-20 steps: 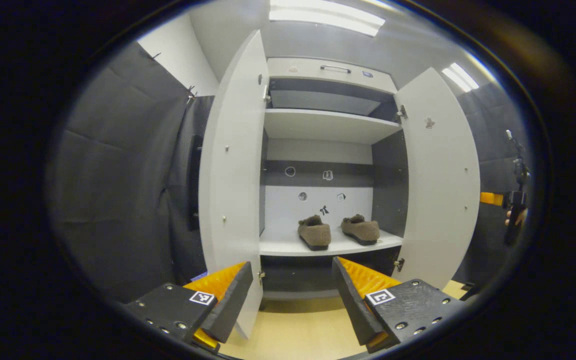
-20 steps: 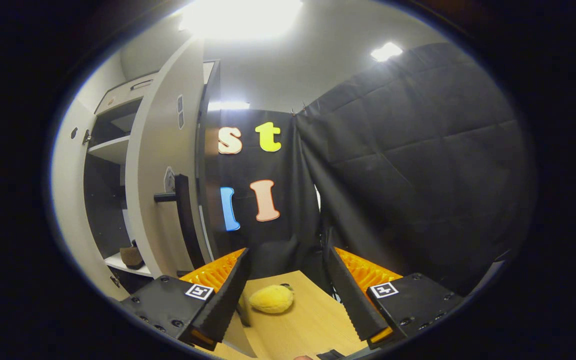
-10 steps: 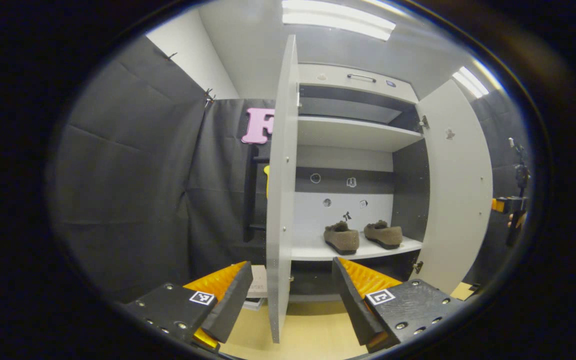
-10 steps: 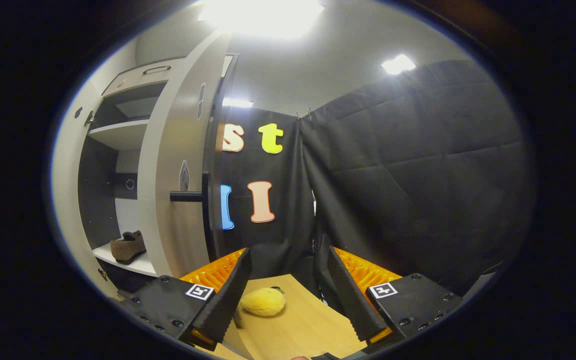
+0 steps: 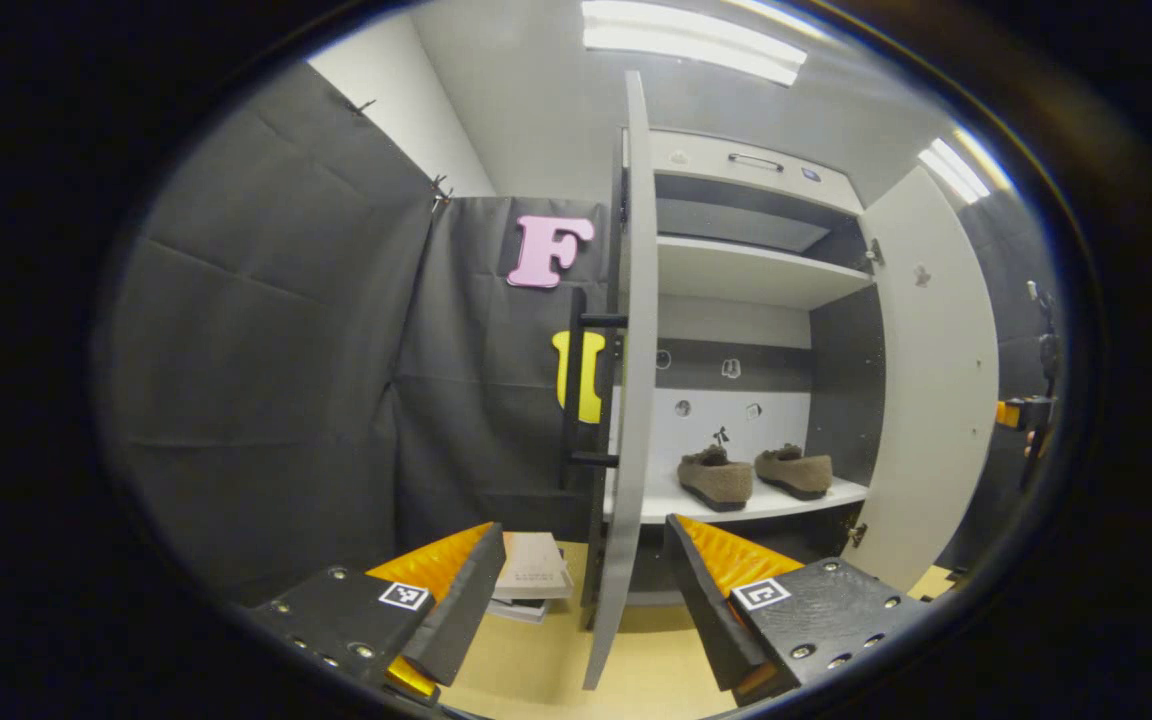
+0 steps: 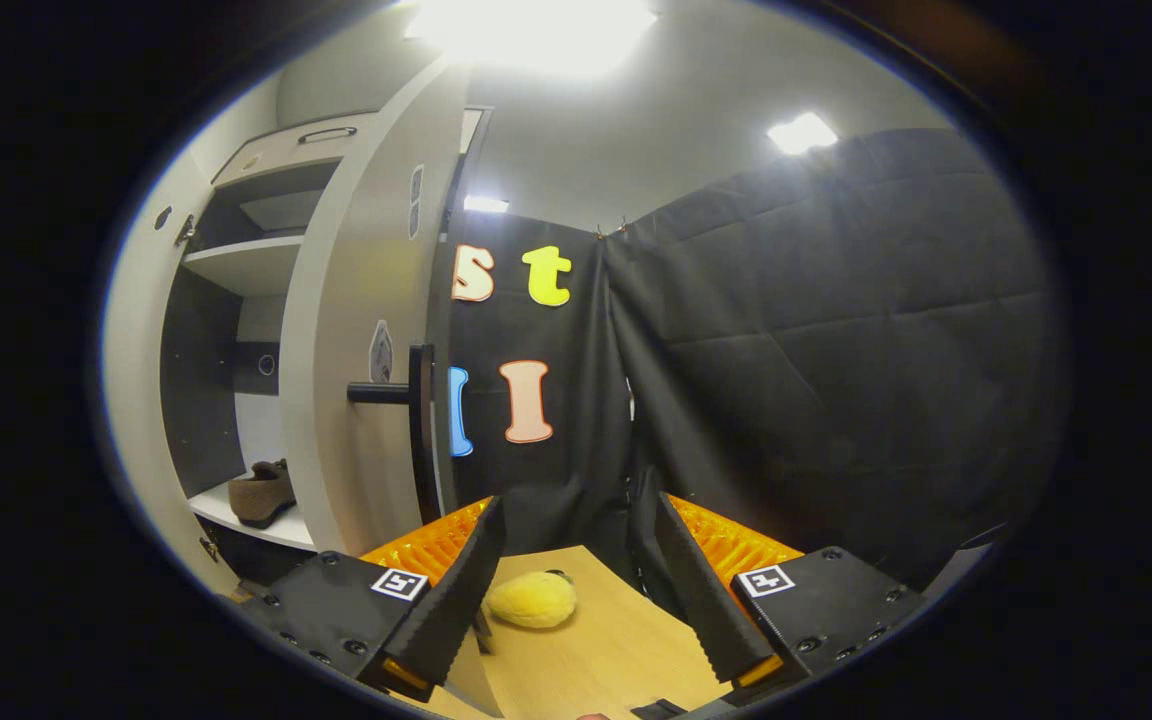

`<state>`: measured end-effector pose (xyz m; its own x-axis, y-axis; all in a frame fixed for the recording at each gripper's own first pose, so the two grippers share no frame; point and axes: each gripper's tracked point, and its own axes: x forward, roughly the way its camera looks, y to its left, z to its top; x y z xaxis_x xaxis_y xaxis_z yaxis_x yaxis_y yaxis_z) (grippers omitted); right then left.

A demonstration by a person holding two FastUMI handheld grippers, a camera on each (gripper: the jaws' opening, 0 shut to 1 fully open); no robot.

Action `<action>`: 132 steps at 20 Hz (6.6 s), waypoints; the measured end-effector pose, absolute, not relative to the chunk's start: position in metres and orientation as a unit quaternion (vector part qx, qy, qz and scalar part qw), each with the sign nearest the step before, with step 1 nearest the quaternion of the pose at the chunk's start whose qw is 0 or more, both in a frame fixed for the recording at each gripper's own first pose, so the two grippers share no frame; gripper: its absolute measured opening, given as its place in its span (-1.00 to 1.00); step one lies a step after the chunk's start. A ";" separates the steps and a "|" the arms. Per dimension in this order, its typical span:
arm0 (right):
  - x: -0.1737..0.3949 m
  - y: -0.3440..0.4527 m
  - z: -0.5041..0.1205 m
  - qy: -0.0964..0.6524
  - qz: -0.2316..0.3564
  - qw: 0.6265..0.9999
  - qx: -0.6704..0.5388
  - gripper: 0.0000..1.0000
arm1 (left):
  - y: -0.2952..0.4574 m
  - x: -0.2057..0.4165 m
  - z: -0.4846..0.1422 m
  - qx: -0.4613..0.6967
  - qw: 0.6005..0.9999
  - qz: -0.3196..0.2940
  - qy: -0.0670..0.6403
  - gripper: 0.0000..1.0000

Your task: Grab one shoe with the right hand and put it into the shoe cabinet, grab the other shoe with the left hand and put it into the shoe cabinet; then close the right door with the right hand and the left door with the left hand.

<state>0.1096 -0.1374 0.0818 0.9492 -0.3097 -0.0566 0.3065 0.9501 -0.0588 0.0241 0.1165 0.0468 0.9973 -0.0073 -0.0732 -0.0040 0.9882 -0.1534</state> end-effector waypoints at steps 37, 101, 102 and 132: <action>0.095 -0.029 0.038 0.062 -0.054 0.996 -0.022 0.94 | 0.210 0.099 0.058 -0.104 0.992 0.071 0.018 0.94; 0.052 -0.031 0.039 0.052 0.056 0.997 0.002 0.94 | 0.064 0.003 0.086 -0.015 1.000 0.008 0.012 0.94; 0.050 -0.031 0.042 0.048 0.057 0.997 0.003 0.94 | 0.065 -0.002 0.085 -0.015 1.000 0.010 0.014 0.94; 0.020 -0.033 0.050 0.033 0.057 0.998 -0.001 0.86 | 0.088 -0.063 0.080 -0.011 0.999 0.029 0.027 0.93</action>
<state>0.0199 -0.0334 0.0505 0.9913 0.1139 -0.0654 -0.1141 0.9935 0.0012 -0.0635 0.0884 0.0802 0.9969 0.0570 -0.0537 -0.0582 0.9981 -0.0203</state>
